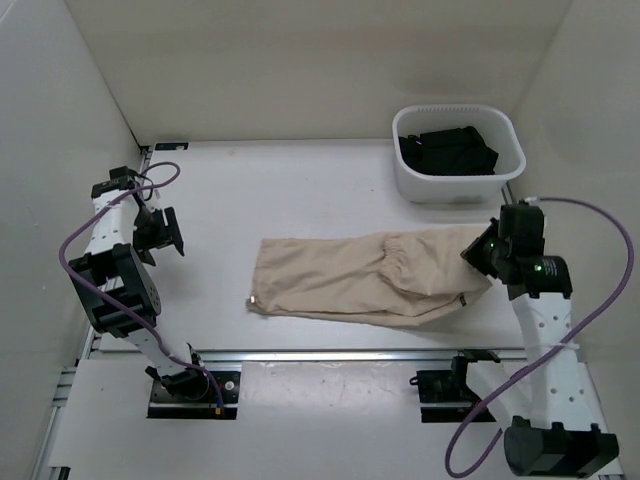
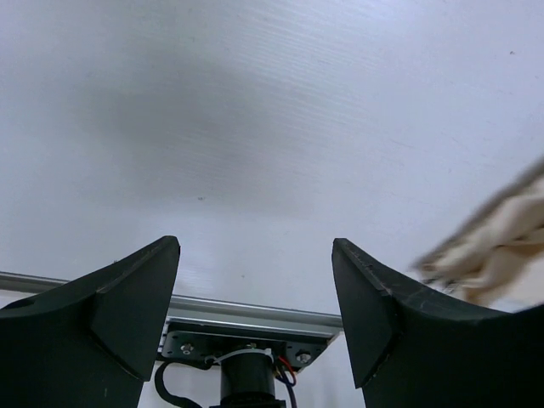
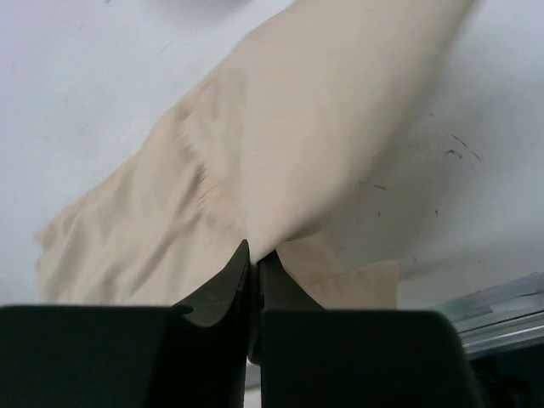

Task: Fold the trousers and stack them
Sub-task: Fold the trousers

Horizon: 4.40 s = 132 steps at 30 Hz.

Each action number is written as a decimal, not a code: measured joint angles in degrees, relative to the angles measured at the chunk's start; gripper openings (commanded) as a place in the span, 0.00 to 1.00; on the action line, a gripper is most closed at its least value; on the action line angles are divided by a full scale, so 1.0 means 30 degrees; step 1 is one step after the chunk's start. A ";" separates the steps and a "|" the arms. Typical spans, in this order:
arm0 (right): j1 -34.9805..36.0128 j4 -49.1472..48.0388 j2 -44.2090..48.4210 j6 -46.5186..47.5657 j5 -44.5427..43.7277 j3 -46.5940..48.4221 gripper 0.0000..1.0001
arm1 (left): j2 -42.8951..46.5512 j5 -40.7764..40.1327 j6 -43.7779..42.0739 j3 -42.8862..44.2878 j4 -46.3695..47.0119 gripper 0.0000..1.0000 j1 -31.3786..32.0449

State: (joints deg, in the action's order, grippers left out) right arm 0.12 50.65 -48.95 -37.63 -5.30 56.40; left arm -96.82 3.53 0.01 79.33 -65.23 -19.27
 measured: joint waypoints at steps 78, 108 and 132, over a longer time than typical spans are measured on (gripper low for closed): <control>1.5154 -1.6619 -1.8666 -0.4852 1.1686 -0.0940 0.00 | 0.1231 0.4138 0.0087 -0.6856 0.1770 0.38 0.3111; 0.6003 -1.1329 -2.0924 0.0095 0.8378 0.5326 0.75 | -0.8021 0.9151 0.0189 0.7118 0.3483 0.67 0.5814; 0.6003 -1.4069 -2.2199 -0.3803 0.5668 0.6113 0.58 | -0.9602 0.9267 0.0138 0.8233 0.3752 0.60 0.6193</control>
State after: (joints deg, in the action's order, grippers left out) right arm 18.13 8.45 -115.55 -49.04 11.70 74.74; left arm -125.62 31.33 0.43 104.03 -53.98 -0.69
